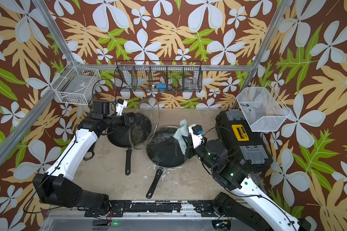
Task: Wipe the pot lid with a cloth
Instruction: Wipe the pot lid.
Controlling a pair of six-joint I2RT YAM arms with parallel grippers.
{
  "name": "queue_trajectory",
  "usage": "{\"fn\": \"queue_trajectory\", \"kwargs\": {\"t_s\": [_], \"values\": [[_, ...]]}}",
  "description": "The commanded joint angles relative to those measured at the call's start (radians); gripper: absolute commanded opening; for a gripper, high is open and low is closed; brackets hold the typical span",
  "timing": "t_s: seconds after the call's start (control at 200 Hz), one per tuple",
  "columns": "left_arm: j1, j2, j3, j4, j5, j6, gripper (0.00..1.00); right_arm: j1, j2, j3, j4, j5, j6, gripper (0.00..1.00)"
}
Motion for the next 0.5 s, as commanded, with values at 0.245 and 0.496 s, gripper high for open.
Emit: {"fn": "queue_trajectory", "kwargs": {"t_s": [0.245, 0.496], "values": [[-0.026, -0.098, -0.232, 0.843, 0.408, -0.587, 0.00, -0.031, 0.057, 0.004, 0.370, -0.371, 0.173, 0.00], [-0.104, -0.107, -0.299, 1.123, 0.424, -0.814, 0.00, -0.022, 0.141, 0.072, 0.467, -0.529, 0.206, 0.00]]}}
